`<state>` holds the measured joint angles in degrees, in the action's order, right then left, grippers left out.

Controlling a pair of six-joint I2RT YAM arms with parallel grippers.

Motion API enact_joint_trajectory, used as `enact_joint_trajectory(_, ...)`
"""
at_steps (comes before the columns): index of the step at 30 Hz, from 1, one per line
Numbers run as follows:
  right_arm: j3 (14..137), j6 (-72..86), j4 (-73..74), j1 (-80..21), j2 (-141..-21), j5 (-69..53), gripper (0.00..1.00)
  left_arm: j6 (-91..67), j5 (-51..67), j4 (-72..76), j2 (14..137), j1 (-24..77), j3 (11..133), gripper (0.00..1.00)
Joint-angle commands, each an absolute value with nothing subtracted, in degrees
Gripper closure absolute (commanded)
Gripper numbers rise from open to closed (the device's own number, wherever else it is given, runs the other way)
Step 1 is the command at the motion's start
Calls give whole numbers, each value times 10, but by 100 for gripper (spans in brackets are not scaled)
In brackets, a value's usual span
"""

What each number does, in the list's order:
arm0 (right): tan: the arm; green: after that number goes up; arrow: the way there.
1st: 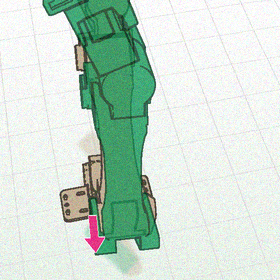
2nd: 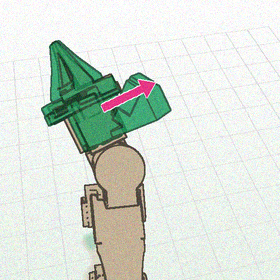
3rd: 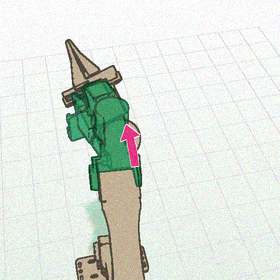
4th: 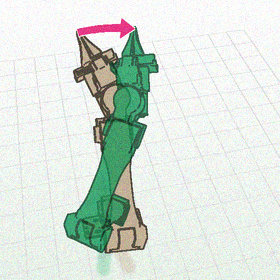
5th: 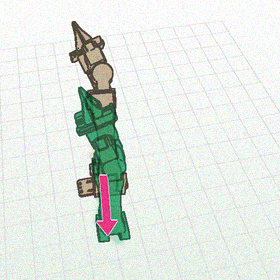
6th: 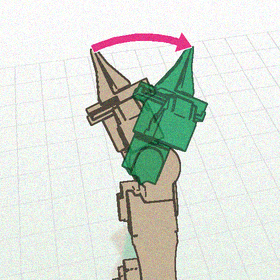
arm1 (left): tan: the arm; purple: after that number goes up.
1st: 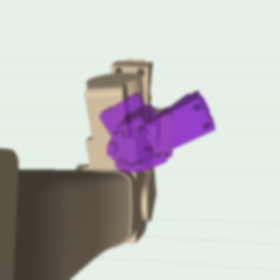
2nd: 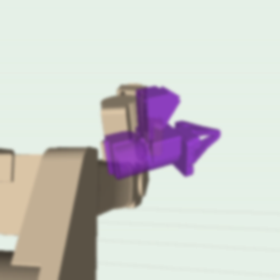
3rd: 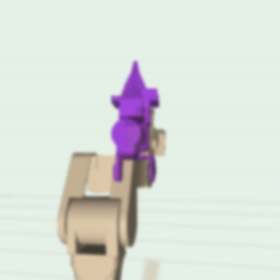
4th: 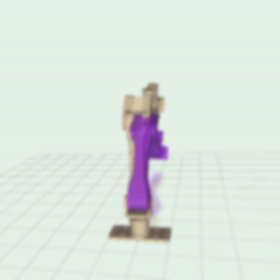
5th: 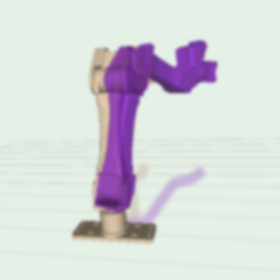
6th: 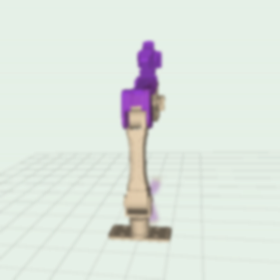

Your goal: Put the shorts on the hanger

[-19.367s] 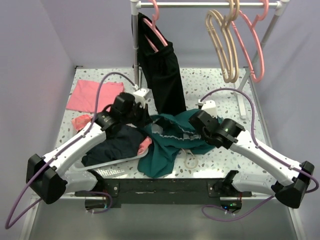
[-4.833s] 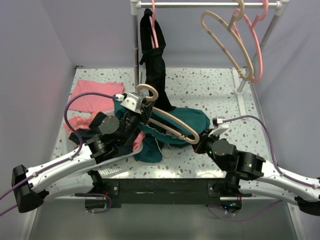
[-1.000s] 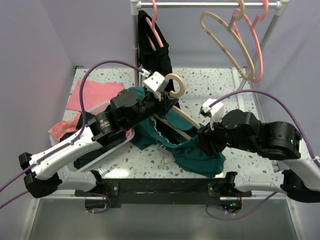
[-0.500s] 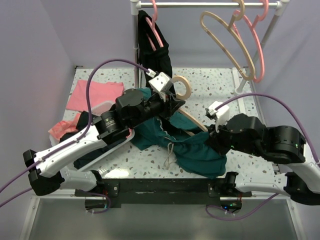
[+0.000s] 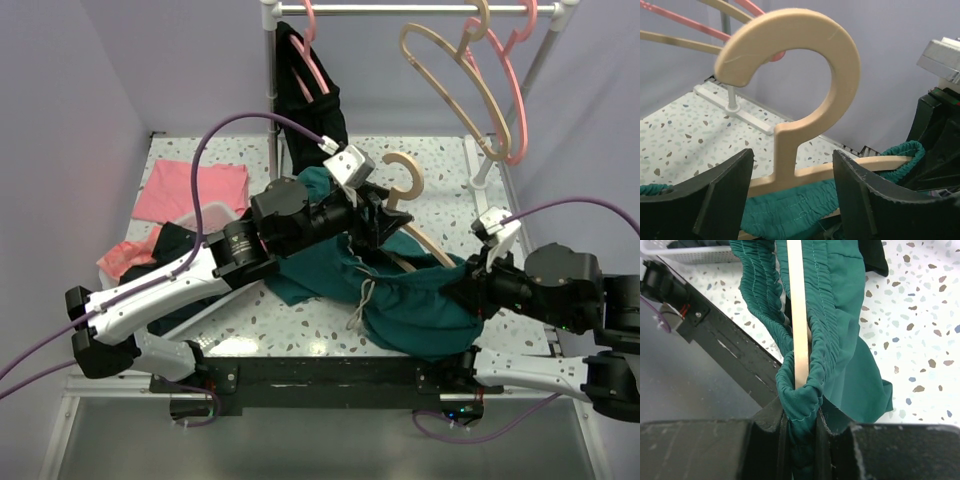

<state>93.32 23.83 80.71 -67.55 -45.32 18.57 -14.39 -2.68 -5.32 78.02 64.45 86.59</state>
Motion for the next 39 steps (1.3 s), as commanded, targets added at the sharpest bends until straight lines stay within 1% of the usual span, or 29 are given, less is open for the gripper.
enact_joint_trajectory(1,951,261,874,-677,-432,201,100,-156,-40,-33,780,646,910,24)
enact_joint_trajectory(2,948,261,875,-677,-430,200,100,-156,-51,-35,780,646,911,20)
enact_joint_trajectory(3,947,261,875,-677,-426,198,100,-151,-56,-37,777,646,912,14)
enact_joint_trajectory(7,942,261,888,-677,-421,185,100,-143,-109,-54,765,646,918,10)
enact_joint_trajectory(9,937,263,897,-676,-420,174,100,-144,-171,-57,759,642,925,8)
enact_joint_trajectory(11,924,262,901,-677,-419,158,100,-153,-183,-61,763,614,935,8)
enact_joint_trajectory(14,904,264,903,-677,-417,144,100,-160,-178,-88,801,588,989,9)
enact_joint_trajectory(17,889,264,900,-677,-414,128,100,-140,-171,-81,842,584,1039,9)
enact_joint_trajectory(21,875,265,896,-677,-411,123,100,-145,-141,-90,917,564,1117,9)
enact_joint_trajectory(24,869,266,895,-676,-408,122,100,-163,-109,-87,963,550,1142,10)
enact_joint_trajectory(26,866,266,894,-677,-404,122,100,-172,-90,-66,978,542,1141,10)
enact_joint_trajectory(33,871,277,904,-677,-399,128,100,-214,-92,-36,1033,512,1136,12)
enact_joint_trajectory(37,880,280,908,-677,-396,134,100,-221,-137,-38,1033,502,1105,12)
enact_joint_trajectory(39,881,283,908,-677,-395,139,100,-219,-185,-41,1024,501,1076,12)
